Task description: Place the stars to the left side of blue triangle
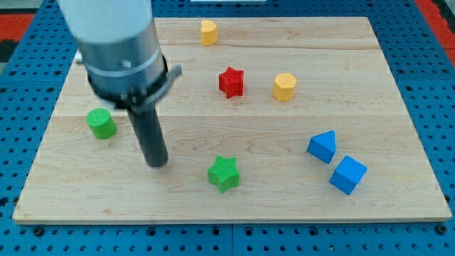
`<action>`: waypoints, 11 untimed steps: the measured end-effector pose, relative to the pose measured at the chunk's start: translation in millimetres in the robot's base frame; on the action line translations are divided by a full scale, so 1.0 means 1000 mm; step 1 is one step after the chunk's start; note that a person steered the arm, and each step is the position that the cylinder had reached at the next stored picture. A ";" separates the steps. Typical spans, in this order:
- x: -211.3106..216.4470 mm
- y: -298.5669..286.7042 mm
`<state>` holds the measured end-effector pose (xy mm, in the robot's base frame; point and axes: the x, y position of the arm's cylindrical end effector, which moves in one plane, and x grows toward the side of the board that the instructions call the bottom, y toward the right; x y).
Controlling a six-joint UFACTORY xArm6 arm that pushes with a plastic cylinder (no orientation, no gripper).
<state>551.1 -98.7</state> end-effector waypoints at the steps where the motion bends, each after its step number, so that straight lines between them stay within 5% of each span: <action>1: 0.018 0.069; 2: -0.008 0.135; 4: -0.022 0.082; 6: -0.053 0.143; 7: -0.056 0.129; 11: -0.229 0.119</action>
<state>322.6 20.2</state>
